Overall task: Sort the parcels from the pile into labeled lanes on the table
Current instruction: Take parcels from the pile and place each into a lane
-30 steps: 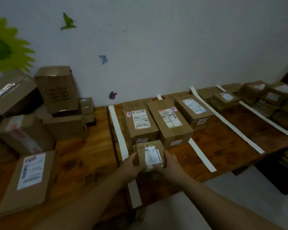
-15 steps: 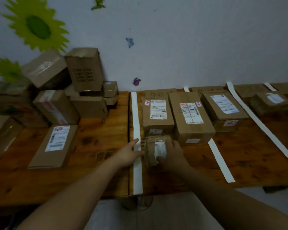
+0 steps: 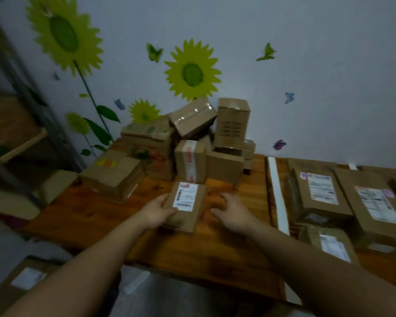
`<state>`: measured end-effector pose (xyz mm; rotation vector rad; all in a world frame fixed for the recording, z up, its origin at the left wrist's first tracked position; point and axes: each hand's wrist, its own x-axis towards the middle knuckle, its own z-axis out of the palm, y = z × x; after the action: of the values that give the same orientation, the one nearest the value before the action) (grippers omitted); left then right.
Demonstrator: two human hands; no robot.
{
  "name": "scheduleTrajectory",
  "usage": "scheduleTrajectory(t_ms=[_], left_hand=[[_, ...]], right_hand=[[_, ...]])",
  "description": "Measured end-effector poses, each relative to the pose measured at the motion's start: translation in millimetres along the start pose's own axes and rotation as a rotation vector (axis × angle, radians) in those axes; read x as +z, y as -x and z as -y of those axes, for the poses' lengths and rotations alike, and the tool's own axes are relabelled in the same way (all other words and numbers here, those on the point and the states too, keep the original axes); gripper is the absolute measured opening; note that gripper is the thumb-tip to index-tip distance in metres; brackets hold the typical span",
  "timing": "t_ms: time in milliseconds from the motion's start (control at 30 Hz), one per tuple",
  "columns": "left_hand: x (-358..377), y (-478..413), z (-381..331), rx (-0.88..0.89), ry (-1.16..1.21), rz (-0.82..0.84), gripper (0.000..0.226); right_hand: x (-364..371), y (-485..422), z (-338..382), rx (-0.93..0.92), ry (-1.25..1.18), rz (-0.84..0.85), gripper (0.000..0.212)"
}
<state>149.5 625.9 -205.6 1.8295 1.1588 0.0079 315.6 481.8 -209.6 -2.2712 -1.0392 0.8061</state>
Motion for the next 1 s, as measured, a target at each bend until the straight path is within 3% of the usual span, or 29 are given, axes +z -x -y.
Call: scheduleTrajectory(t_ms=[233, 367, 500, 833, 933, 1000], left_hand=[[-59.4, -35.0, 56.4, -0.089, -0.023, 0.022, 0.069], [-54.4, -58.6, 64.8, -0.129, -0.009, 0.080, 0.072], [-32.0, -87.2, 63.0, -0.153, -0.030, 0.127, 0.068], [2.4, -111.4, 70.5, -0.313, 0.077, 0.210, 0.041], [-9.4, -101.8, 69.4, -0.354, 0.106, 0.219, 0.045], [-19.9, -93.5, 69.8, -0.340, 0.192, 0.194, 0.053]], right_hand=[[65.8, -32.6, 47.2, 0.097, -0.055, 0.081, 0.056], [79.8, -50.6, 46.6, 0.169, -0.102, 0.132, 0.052], [99.5, -75.4, 30.1, 0.218, -0.259, 0.153, 0.029], [112.4, -99.0, 4.9, 0.490, -0.500, 0.196, 0.044], [108.2, -91.9, 9.2, 0.448, -0.434, 0.160, 0.040], [105.0, -82.4, 18.2, 0.401, -0.430, 0.099, 0.050]])
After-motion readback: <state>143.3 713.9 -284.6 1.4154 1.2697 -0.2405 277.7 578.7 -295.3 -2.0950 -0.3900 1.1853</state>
